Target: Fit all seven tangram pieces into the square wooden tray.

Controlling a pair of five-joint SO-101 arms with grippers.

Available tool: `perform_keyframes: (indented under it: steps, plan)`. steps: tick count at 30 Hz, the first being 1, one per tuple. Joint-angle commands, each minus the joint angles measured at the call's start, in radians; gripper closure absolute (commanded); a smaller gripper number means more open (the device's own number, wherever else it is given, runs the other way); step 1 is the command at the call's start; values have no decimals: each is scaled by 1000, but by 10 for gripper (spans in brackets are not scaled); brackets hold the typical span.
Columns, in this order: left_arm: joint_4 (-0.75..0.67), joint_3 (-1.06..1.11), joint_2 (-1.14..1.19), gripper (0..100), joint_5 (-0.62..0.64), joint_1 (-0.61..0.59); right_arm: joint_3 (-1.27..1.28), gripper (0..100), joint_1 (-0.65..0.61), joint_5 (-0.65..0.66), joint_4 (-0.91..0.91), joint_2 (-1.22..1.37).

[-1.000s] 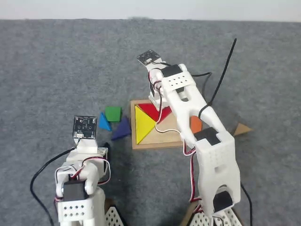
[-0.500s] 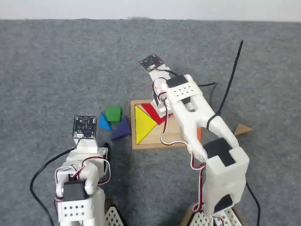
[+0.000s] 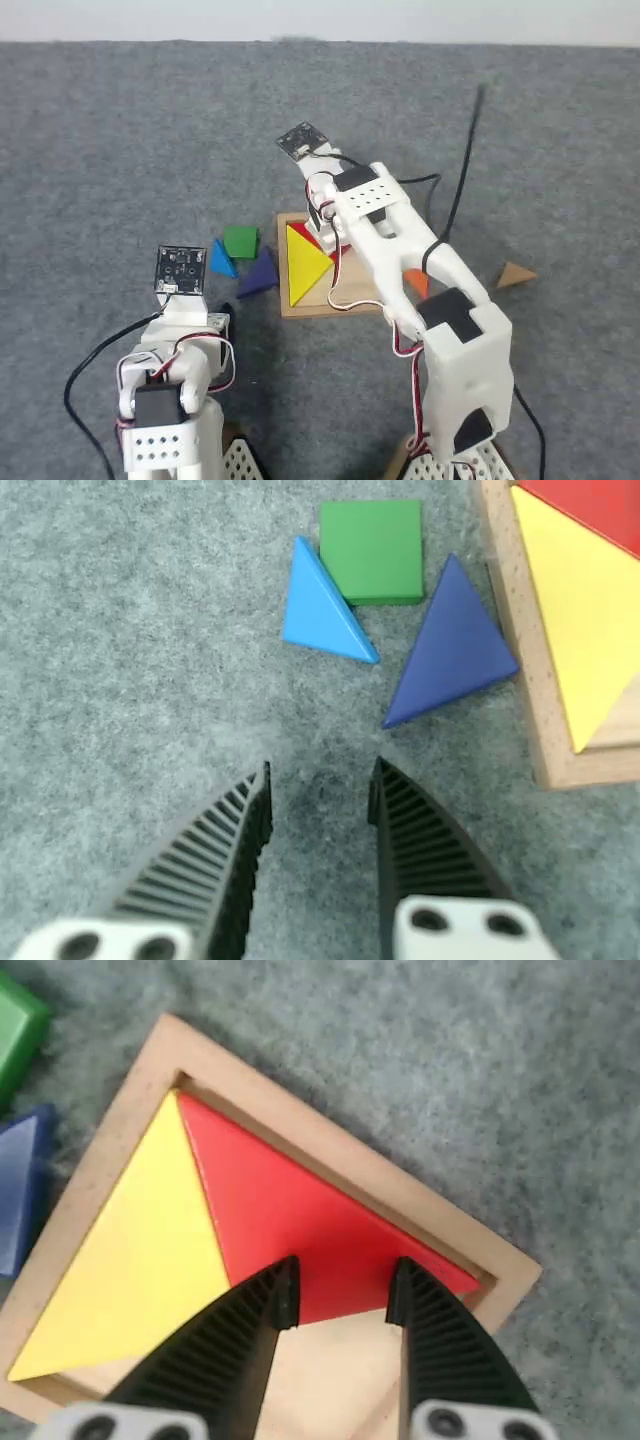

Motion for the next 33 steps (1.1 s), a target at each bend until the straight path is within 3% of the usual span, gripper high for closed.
perform_keyframes:
  steps: [1, 6, 14, 19, 25, 33]
  plan:
    - [0, -12, -11, 850, -9, 6, -35, 853, 18, -49, 50, -102]
    - [0, -12, -11, 850, -9, 6, 68, 852, 136, -66, 125, -371]
    - [0, -12, -11, 850, -9, 6, 661, 851, 314, -8, 7, -858]
    - [0, -12, -11, 850, -9, 6, 911, 853, 501, 23, 4, -1087]
    - [0, -12, -11, 849, -9, 8, 1091, 855, 627, 38, 5, -1248]
    - [0, -12, -11, 848, -8, 11, 1227, 856, 667, 104, -59, -1273]
